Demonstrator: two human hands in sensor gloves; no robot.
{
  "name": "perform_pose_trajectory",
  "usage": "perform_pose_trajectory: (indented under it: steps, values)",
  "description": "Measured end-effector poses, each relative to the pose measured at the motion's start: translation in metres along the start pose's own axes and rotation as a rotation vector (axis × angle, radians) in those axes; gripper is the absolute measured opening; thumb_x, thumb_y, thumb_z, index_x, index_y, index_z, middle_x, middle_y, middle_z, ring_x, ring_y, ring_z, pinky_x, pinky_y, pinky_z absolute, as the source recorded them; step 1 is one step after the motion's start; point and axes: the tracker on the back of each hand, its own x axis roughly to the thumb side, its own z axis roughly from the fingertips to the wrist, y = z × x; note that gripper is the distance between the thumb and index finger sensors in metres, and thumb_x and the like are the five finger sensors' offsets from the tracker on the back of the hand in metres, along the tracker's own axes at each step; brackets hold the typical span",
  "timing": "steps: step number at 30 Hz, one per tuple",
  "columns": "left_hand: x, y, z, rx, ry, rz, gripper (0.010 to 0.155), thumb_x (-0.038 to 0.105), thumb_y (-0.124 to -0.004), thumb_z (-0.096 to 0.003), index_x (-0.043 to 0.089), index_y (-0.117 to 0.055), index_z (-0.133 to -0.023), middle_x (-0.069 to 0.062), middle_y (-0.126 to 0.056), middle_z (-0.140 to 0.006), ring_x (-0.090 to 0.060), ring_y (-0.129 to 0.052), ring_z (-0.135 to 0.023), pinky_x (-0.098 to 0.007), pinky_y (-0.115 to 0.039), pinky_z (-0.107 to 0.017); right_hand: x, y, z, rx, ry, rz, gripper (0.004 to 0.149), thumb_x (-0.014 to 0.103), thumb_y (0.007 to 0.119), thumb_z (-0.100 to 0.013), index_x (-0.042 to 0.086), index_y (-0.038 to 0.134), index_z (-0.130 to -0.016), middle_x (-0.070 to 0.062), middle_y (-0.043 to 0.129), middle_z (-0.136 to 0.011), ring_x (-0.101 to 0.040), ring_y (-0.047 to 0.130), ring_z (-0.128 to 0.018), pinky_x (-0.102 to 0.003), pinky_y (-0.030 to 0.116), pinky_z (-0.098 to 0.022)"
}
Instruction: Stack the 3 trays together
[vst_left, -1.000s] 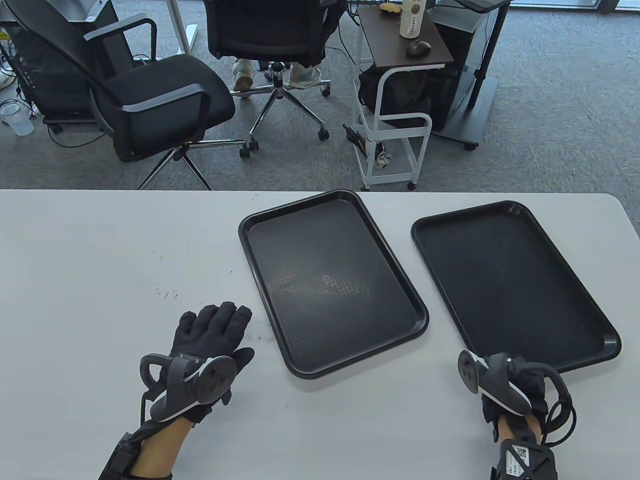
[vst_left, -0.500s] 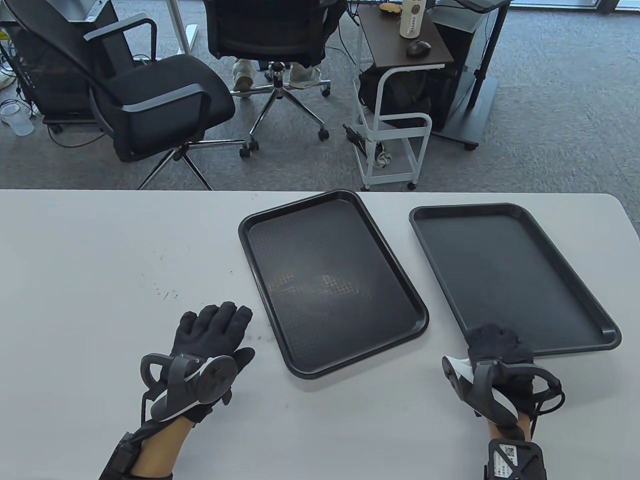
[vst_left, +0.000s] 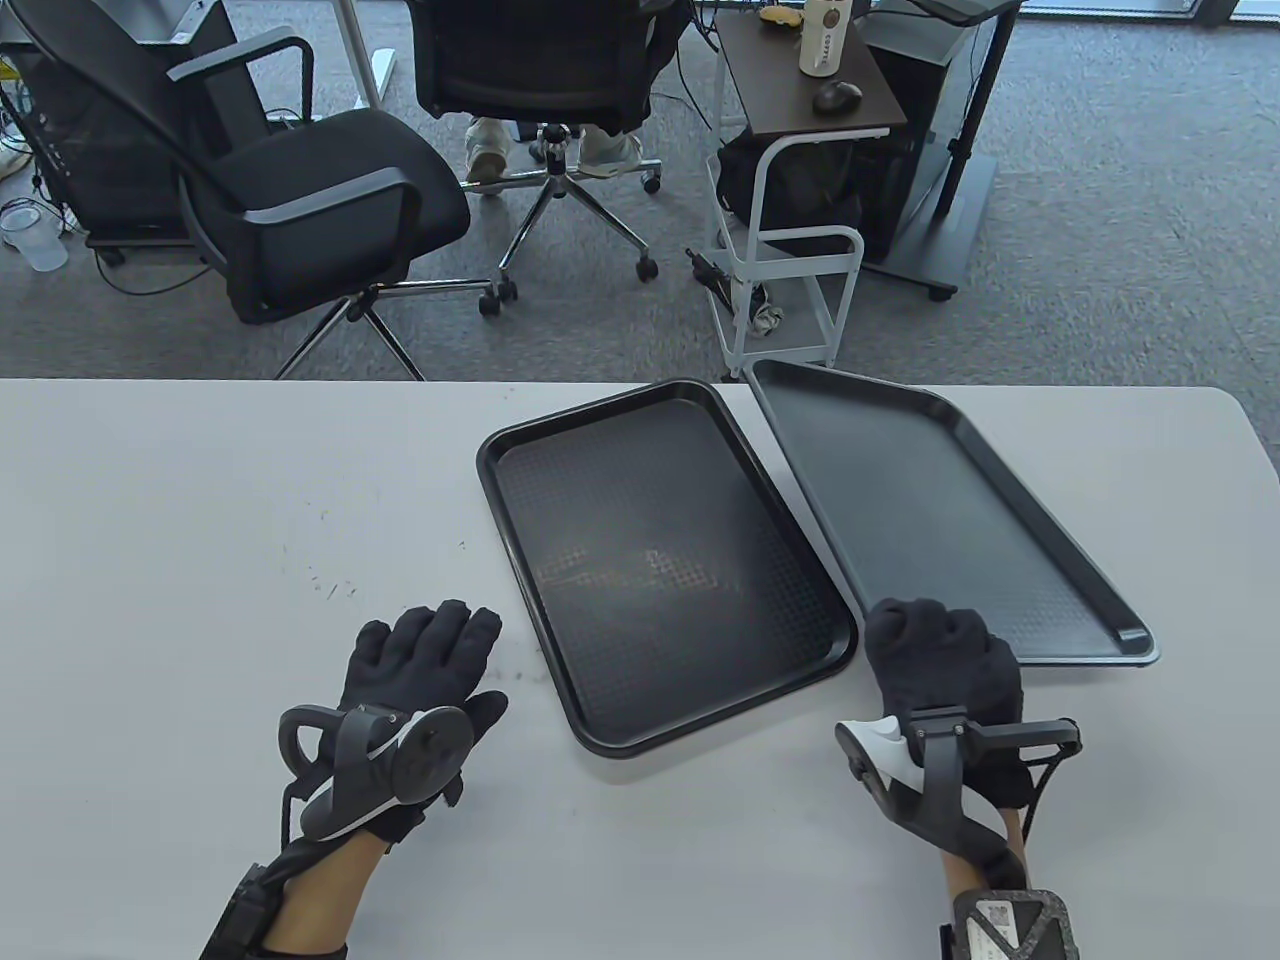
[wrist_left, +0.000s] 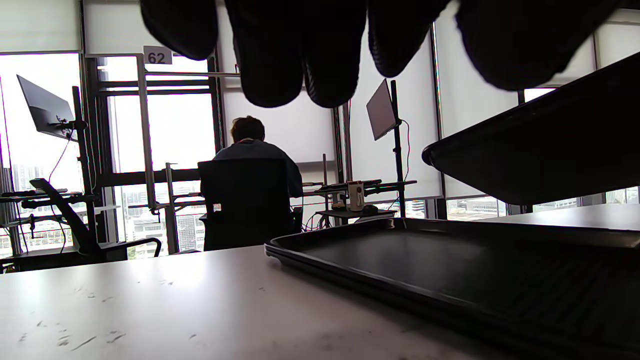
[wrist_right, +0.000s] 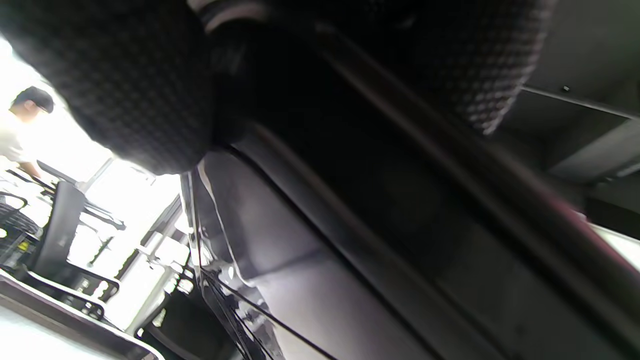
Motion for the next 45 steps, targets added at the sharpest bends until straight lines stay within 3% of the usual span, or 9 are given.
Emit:
perform_pose_trajectory:
  steps: [9,15,34,45]
  values:
    - [-0.006,0.002,-0.001,0.003,0.023,0.0,0.075,0.059,-0.08,-0.0409,0.037,-0.064,-0.11,0.002,-0.074,-0.117,-0.033,-0.078,-0.108,-0.059,-0.057,-0.08,0.069,-0.039,-0.044,-0.114,-0.096,-0.084,0.053,0.049,0.101,-0.03,0.031,0.08,-0.075,0.002,0.094,-0.06,-0.02,0.1,-0.048,-0.039,0.091,-0.035]
    - [-0.012,0.003,0.0,0.006,0.042,0.0,0.075,0.059,-0.08,-0.0409,0.037,-0.064,-0.11,0.002,-0.074,-0.116,-0.033,-0.078,-0.108,-0.059,-0.057,-0.08,0.11,-0.047,-0.054,-0.14,-0.124,-0.13,0.053,0.049,0.101,-0.03,0.03,0.08,-0.075,0.002,0.093,-0.06,-0.019,0.099,-0.047,-0.039,0.091,-0.035]
    - [-0.02,0.002,0.0,-0.007,0.075,-0.009,0.074,0.059,-0.08,-0.041,0.037,-0.065,-0.11,0.002,-0.074,-0.116,-0.033,-0.078,-0.108,-0.059,-0.057,-0.08,0.182,-0.021,-0.021,-0.025,-0.344,-0.128,0.052,0.051,0.101,-0.03,0.03,0.081,-0.073,0.002,0.094,-0.057,-0.019,0.099,-0.044,-0.037,0.09,-0.032]
    - [-0.022,0.002,0.001,-0.022,0.089,-0.001,0.074,0.059,-0.08,-0.0411,0.037,-0.064,-0.11,0.002,-0.074,-0.116,-0.033,-0.078,-0.108,-0.059,-0.057,-0.08,0.209,-0.005,-0.007,0.081,-0.459,-0.091,0.049,0.057,0.093,-0.032,0.033,0.084,-0.074,0.005,0.099,-0.055,-0.017,0.104,-0.041,-0.036,0.092,-0.031]
